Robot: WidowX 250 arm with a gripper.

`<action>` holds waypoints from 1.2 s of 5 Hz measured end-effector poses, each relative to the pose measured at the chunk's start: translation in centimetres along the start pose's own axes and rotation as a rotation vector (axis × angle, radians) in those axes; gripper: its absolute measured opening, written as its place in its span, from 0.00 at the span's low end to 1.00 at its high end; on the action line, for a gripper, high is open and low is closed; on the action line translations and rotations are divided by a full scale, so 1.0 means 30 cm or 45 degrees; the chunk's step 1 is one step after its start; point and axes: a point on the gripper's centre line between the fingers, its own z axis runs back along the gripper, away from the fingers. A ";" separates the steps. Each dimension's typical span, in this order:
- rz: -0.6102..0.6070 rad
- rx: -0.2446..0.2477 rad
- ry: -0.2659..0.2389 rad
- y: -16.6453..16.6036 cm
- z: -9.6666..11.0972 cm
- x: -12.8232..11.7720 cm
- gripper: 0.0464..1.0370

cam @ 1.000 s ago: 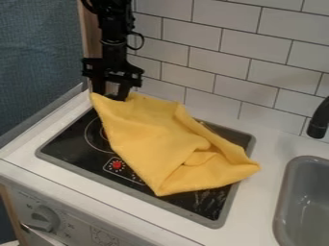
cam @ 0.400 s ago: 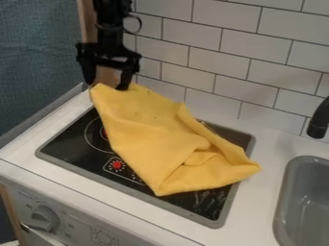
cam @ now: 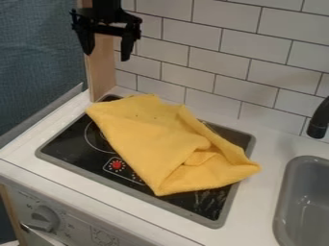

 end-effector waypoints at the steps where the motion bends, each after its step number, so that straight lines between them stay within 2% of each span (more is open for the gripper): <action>1: -0.018 -0.008 -0.039 -0.006 0.047 -0.013 0.96; 6: -0.017 -0.008 -0.047 -0.005 0.054 -0.011 0.96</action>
